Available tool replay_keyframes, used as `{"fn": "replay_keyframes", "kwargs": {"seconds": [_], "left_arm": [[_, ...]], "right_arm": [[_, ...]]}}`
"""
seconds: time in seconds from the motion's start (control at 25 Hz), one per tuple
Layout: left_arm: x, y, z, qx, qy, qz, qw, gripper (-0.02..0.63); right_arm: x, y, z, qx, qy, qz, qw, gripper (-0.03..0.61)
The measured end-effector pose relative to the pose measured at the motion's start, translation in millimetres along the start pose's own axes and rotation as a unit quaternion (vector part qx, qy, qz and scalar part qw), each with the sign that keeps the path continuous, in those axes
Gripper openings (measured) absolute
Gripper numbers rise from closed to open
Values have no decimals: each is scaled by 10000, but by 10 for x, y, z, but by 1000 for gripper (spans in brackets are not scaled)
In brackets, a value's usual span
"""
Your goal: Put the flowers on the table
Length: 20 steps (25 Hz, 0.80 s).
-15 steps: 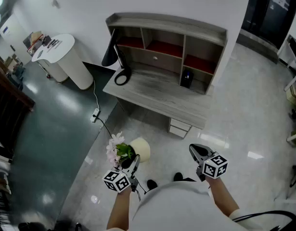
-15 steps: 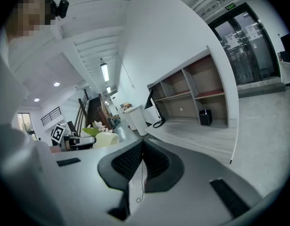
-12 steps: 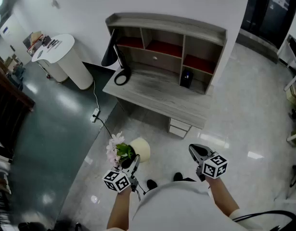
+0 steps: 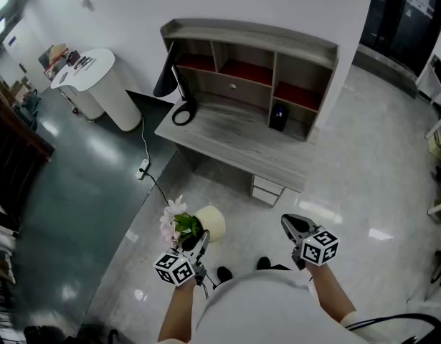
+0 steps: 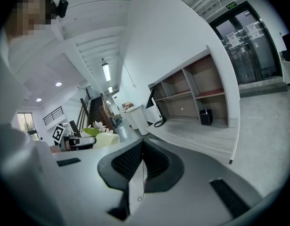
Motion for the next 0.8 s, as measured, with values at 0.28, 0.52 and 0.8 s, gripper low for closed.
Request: {"fn": "replay_keyframes", "kwargs": {"seconds": [0.28, 0.52, 0.8], "left_arm": [[70, -135, -57, 12, -25, 37, 10000, 48], [143, -247, -83, 54, -89, 156, 9998, 48], [309, -330, -165, 132, -96, 268, 9995, 48]], "right_arm": [[-83, -98, -44, 58, 32, 129, 9999, 18], [-172, -267, 7, 15, 31, 212, 9998, 18], [-274, -542, -18, -118, 152, 299, 9994, 20]]}}
Point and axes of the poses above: the fingertips, and each gripper's own axes: x forward along the fingers, y to its left, z out of its top, the point moved 5 cm from there along -x, backward along the fingers, and after that the axes turned 8 degrees about -z, right-handed, at the moved point
